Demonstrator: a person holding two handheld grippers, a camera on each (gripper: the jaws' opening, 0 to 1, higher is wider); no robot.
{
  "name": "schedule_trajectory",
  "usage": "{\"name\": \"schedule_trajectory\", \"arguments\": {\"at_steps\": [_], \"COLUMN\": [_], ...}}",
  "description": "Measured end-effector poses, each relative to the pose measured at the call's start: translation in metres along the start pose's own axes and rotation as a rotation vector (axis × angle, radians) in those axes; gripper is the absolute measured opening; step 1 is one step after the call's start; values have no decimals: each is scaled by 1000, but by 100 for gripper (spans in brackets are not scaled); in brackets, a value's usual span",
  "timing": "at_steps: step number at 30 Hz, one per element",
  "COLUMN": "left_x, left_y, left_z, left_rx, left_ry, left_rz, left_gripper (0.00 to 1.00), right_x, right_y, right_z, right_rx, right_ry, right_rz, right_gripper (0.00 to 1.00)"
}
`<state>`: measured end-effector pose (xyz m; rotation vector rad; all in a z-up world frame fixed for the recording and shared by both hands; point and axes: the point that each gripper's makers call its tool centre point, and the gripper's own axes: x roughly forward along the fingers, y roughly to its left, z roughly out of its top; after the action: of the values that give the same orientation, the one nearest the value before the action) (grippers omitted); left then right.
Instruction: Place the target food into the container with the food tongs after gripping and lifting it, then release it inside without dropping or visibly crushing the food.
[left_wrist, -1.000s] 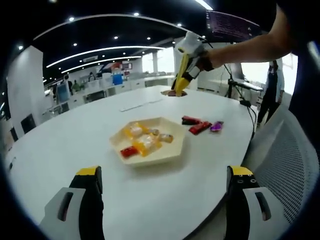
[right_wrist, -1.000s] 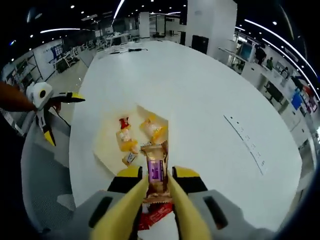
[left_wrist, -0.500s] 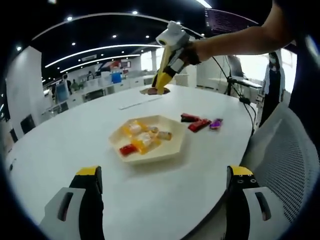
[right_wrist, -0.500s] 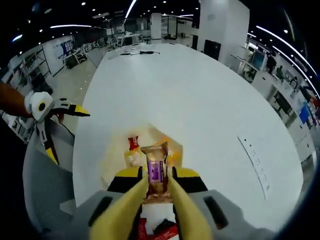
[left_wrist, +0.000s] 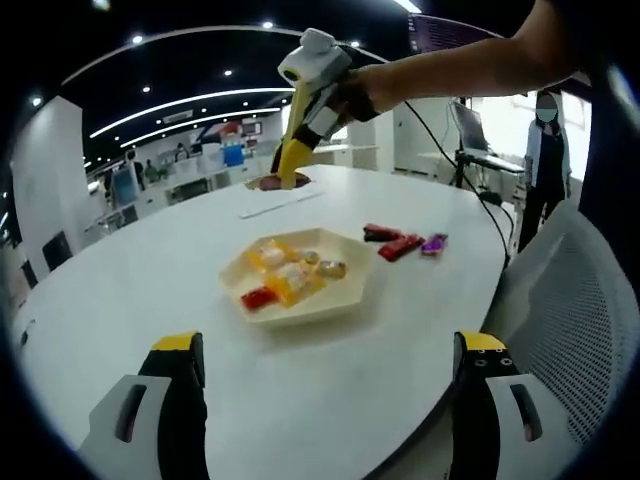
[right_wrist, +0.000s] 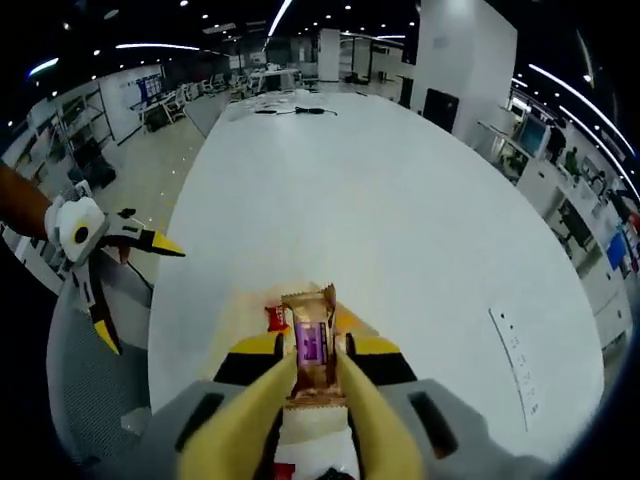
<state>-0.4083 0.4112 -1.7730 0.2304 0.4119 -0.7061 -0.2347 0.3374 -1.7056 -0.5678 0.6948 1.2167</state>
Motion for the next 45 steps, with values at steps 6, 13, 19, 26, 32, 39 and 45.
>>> {"name": "schedule_trajectory", "arguments": {"at_steps": [6, 13, 19, 26, 32, 39, 45], "left_x": [-1, -1, -1, -1, -1, -1, -1], "left_y": [0, -1, 1, 1, 0, 1, 0], "left_z": [1, 1, 1, 0, 0, 0, 0], "left_rx": [0, -5, -1, -2, 0, -2, 0], "left_ry": [1, 0, -2, 0, 2, 0, 3], "left_rz": [2, 1, 3, 4, 1, 2, 0], "left_gripper": [99, 99, 99, 99, 99, 99, 99], "right_x": [2, -1, -6, -19, -31, -47, -64], "right_y": [6, 4, 5, 7, 6, 6, 5], "right_z": [2, 7, 10, 13, 6, -11, -33], "right_rx": [-21, -20, -26, -30, -28, -20, -16], "right_ry": [-6, -36, -46, -74, -80, -92, -99], "right_rz": [10, -3, -8, -7, -16, -27, -47], "right_gripper": [25, 26, 26, 26, 27, 27, 27]}}
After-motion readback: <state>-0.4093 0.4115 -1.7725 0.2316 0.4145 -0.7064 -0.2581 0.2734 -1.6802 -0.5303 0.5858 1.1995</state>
